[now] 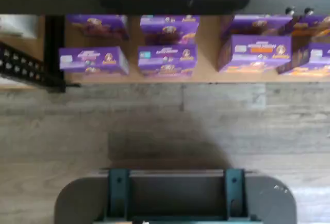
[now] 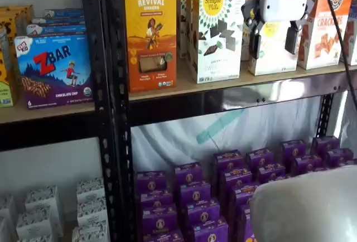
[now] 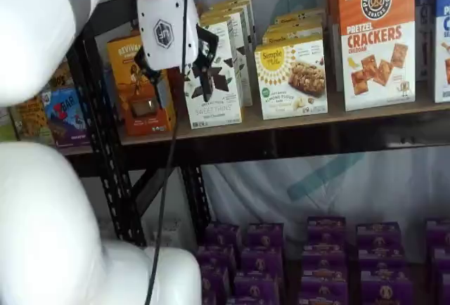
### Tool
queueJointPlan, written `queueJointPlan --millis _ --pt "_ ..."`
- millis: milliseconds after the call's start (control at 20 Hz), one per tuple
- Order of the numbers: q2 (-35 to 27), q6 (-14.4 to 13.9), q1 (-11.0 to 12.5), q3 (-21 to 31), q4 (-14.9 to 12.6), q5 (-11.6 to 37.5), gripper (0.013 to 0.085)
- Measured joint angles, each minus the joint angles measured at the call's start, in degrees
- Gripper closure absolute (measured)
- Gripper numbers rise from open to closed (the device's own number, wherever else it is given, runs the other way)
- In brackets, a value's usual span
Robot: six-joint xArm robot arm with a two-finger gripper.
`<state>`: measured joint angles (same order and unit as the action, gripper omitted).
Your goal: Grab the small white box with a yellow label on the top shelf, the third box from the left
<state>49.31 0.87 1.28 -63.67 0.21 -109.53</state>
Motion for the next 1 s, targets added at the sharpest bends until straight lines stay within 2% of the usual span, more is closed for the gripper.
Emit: queueJointPlan --millis 350,600,1000 --pt "-5.08 9.76 10.28 -0.85 0.86 7.76 0.0130" --pt "-9.94 15.36 16.10 -3.22 2.28 11.38 0.0130" --pt "-14.52 19.72 20.46 -5.13 2.94 16.91 0.0130"
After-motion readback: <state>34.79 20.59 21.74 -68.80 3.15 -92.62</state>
